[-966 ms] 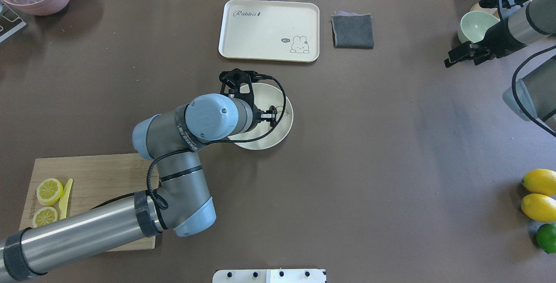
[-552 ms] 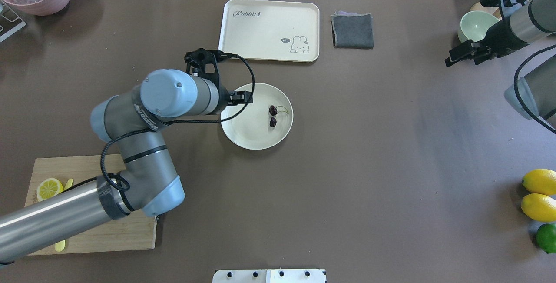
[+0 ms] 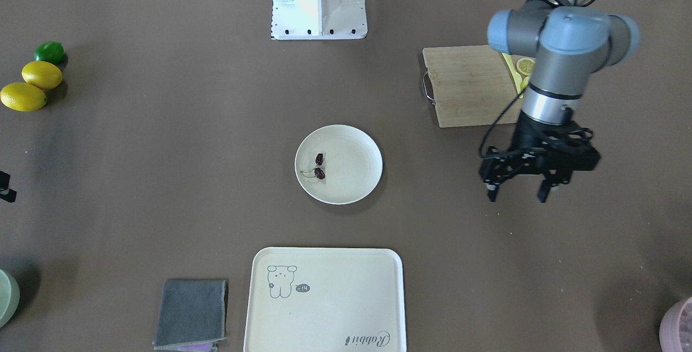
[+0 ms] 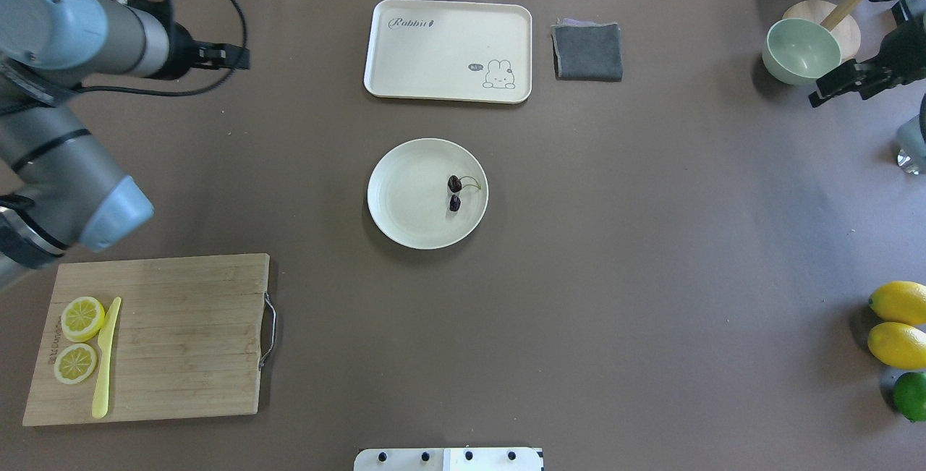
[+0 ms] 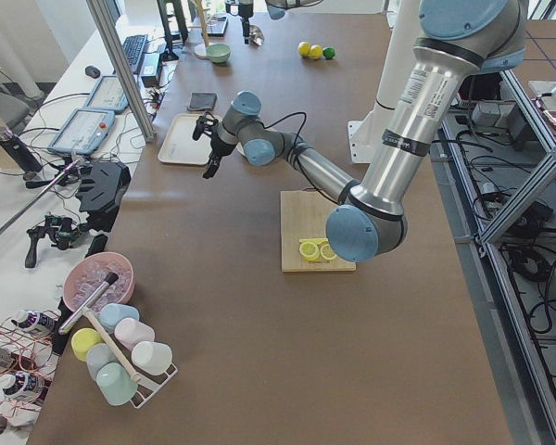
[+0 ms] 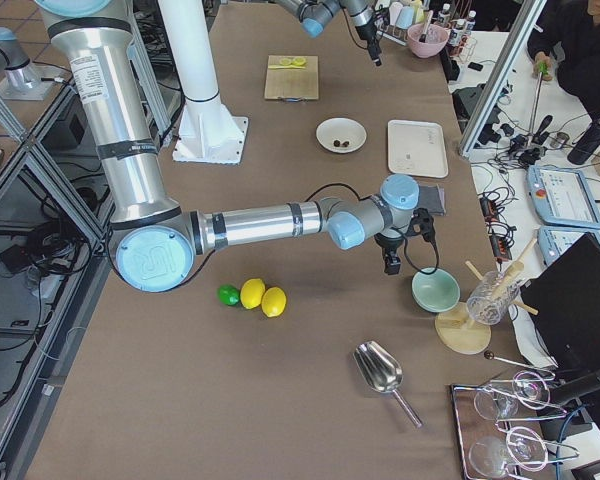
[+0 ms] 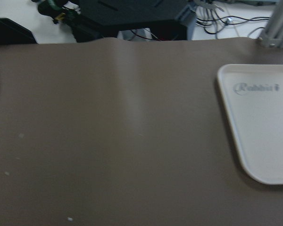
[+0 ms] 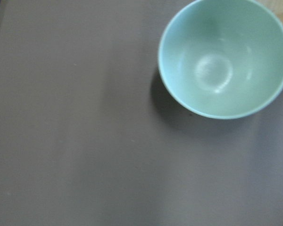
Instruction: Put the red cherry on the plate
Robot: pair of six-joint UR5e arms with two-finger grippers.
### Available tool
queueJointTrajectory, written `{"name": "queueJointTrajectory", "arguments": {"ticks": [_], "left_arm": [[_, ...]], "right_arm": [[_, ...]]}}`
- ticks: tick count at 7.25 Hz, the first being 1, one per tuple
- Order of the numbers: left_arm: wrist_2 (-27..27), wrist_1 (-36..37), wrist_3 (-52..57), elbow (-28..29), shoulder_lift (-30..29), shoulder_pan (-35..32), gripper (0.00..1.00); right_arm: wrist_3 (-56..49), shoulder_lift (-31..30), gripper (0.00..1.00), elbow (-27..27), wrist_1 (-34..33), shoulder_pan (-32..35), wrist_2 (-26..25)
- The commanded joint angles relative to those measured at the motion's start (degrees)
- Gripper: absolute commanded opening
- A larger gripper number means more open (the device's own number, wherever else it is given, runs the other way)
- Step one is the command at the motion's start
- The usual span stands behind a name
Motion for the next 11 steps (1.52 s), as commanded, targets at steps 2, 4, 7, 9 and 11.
{"name": "queueJointTrajectory", "arguments": {"ticks": [2, 4, 7, 9, 11], "left_arm": [[-2.2, 0.5, 3.7, 4.4, 10.4, -11.3, 0.98], [-13.9, 0.7, 7.9, 4.7, 14.0, -19.7, 0.98], [-28.7, 2.4, 31.4, 9.3, 16.5, -32.8, 0.98], [-38.5, 5.3, 31.7, 7.7, 16.4, -34.8, 0.98], [-38.3, 5.3, 31.9, 4.1, 20.1, -34.8, 0.98]], "right_arm": [[-19.6, -1.8, 1.00, -3.2, -9.4, 11.9, -0.5], [-24.6, -2.9, 1.00, -4.2, -10.5, 17.8, -0.5], [-30.7, -5.4, 1.00, -3.2, -16.5, 22.8, 0.6], [-29.0, -5.8, 1.00, -3.3, -16.5, 22.6, 2.2], [-23.7, -5.8, 1.00, -3.2, -15.8, 20.6, 1.7]]}}
